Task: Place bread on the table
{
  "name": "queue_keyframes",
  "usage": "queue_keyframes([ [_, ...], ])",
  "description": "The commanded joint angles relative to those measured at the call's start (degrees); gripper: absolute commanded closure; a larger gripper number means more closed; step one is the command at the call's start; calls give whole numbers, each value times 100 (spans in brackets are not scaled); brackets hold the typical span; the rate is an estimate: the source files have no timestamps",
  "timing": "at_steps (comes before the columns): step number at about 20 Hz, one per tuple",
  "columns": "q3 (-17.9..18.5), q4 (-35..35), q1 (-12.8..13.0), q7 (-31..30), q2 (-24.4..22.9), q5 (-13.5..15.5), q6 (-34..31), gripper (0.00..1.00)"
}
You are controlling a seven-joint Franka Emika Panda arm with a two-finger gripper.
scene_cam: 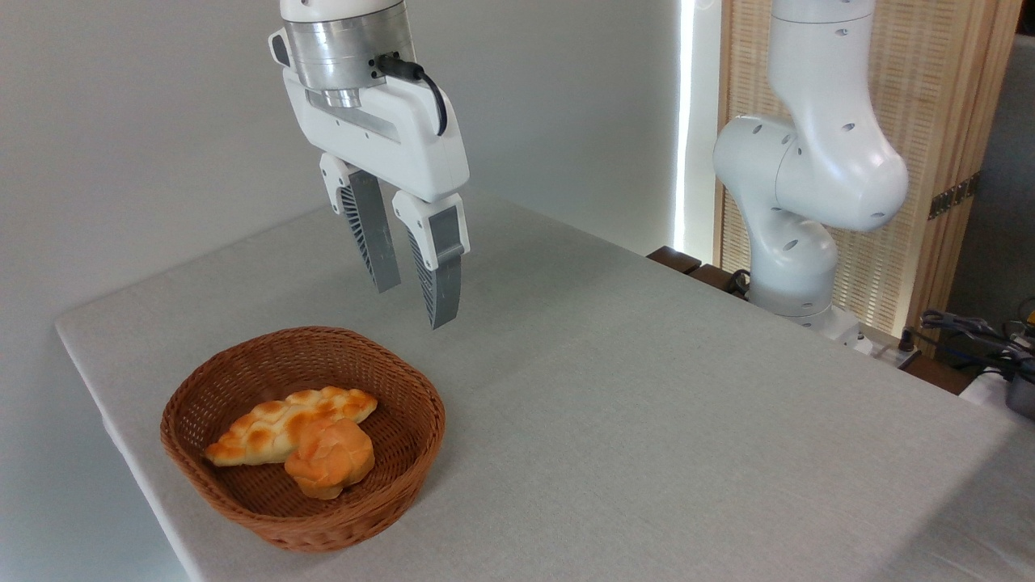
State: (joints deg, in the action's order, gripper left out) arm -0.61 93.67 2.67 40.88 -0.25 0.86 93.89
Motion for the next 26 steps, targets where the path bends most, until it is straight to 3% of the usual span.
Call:
queue_keyframes([
  [1, 44, -147, 40, -27, 60, -59, -99, 0],
  [17, 44, 107, 40, -18, 51, -51, 278, 0],
  [26, -211, 1029, 84, -18, 86, 11, 2061, 0],
])
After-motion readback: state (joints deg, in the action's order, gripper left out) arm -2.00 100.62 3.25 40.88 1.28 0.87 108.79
